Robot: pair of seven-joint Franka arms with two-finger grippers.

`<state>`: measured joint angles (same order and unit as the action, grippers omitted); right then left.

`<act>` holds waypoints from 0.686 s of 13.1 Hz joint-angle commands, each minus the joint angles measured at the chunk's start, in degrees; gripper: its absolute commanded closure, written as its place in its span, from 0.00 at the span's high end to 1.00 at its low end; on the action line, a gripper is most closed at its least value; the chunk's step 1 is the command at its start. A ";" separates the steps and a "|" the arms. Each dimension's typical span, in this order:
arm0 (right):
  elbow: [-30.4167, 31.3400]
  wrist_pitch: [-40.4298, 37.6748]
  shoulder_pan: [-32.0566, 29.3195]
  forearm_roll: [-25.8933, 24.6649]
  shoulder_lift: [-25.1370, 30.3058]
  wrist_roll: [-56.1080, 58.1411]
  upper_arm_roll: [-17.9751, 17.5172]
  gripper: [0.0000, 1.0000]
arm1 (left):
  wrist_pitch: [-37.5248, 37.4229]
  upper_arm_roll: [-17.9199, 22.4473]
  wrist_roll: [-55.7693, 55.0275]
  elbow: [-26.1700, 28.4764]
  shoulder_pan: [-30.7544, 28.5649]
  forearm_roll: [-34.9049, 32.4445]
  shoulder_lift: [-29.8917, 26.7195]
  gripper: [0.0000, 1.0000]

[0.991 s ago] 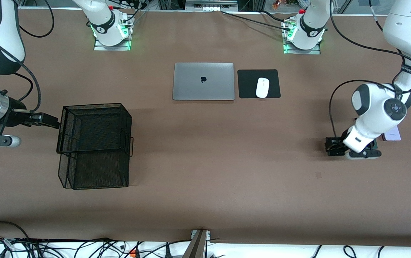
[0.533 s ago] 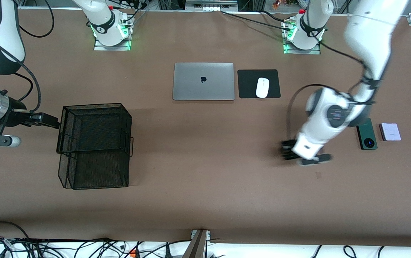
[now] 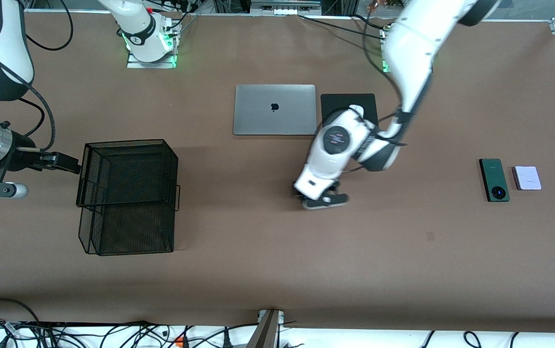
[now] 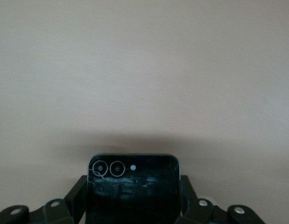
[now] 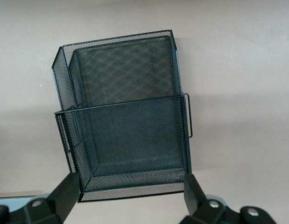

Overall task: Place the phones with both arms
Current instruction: 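Lower the flip phone beside the laptop and open the left gripper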

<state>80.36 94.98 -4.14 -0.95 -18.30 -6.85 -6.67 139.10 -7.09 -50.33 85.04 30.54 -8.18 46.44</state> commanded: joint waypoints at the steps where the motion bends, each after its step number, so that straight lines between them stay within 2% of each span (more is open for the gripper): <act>1: 1.11 0.38 -0.61 0.86 1.33 0.69 -0.36 0.99 | -2.34 5.84 -2.48 -12.67 8.63 -0.43 8.21 0.00; 4: 1.11 0.38 -0.61 0.86 1.33 0.69 -0.36 0.99 | -2.34 7.69 -3.63 -14.46 12.60 -0.61 10.25 0.00; 6: 1.11 0.29 -0.61 0.86 1.33 0.69 -0.36 0.99 | -2.25 11.11 -4.68 -15.59 15.85 -0.52 11.21 0.00; 7: 1.11 0.29 -0.61 0.86 1.33 0.69 -0.36 0.99 | -2.25 11.65 -5.99 -16.39 16.65 -0.52 11.83 0.08; 8: 1.11 0.29 -0.61 0.86 1.33 0.69 -0.36 0.99 | -2.16 11.74 -6.52 -16.39 16.65 -0.52 12.01 0.42; 9: 1.20 0.21 -0.61 0.86 1.33 0.61 -0.36 0.99 | -2.25 11.83 -6.53 -16.39 16.57 -0.61 11.84 0.99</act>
<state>80.36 95.06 -4.14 -0.95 -18.30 -6.85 -6.67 138.47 3.24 -55.41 71.75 46.08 -8.18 57.05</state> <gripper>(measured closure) 0.009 0.198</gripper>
